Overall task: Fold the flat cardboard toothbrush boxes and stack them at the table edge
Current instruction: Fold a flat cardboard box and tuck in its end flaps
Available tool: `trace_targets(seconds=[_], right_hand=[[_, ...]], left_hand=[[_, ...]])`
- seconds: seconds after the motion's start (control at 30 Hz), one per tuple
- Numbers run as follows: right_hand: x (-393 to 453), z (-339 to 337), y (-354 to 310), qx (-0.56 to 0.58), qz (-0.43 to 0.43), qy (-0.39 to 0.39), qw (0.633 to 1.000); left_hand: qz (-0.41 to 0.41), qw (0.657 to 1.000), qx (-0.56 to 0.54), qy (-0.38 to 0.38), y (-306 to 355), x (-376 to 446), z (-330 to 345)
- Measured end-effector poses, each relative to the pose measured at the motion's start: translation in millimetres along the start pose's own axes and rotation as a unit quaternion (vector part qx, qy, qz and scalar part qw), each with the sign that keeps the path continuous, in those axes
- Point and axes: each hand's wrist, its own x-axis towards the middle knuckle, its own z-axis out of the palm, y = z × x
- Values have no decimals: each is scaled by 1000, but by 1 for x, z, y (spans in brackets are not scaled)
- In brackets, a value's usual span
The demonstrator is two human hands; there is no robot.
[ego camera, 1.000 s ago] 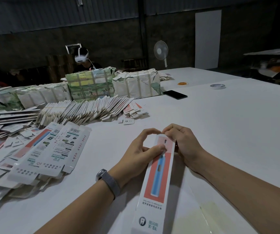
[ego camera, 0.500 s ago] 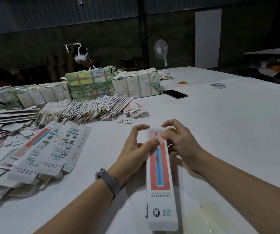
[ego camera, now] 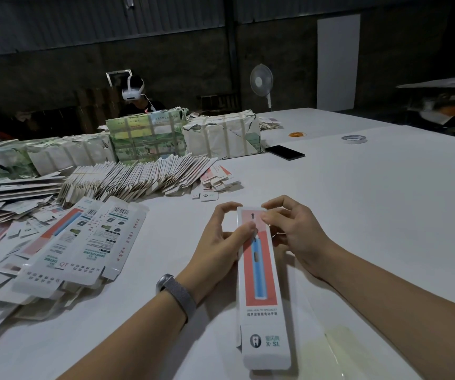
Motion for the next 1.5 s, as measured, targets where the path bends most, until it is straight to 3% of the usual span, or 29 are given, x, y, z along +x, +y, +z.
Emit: trace_targets(seconds=[0.13,0.27,0.37,0.5,0.73,0.9,1.1,1.23,1.4,1.5], right_hand=[[-3,5,0,-36,-32,19,999],[-7,13,4,-190,-122,63,972],[-10,11,-3,-270,-135,16,953],[-15,12,-16,-452,-122,-80,880],[-21,8,-36,-582,-84,-35,808],[-35,-66,-53,-623,-29,17,782],[-75,-226,-69,-726,108,137,665],[-108,-310,-73,-727,181,211,628],[-124,-344,-62,-775,212,273,529],[-111,-331,-59,-784,185,298,513]], left_hand=[[2,1000,-9,7,-1,2,-2],[10,999,-19,34,-5,2,1],[19,996,-41,78,-6,4,-1],[32,991,-71,111,-6,7,-4],[39,994,-22,97,-15,10,-9],[31,994,-33,97,-13,9,-8],[27,993,-35,109,-18,16,-11],[27,994,-20,101,-28,24,-18],[6,997,-11,76,-33,26,-19],[-1,998,-17,67,-27,23,-17]])
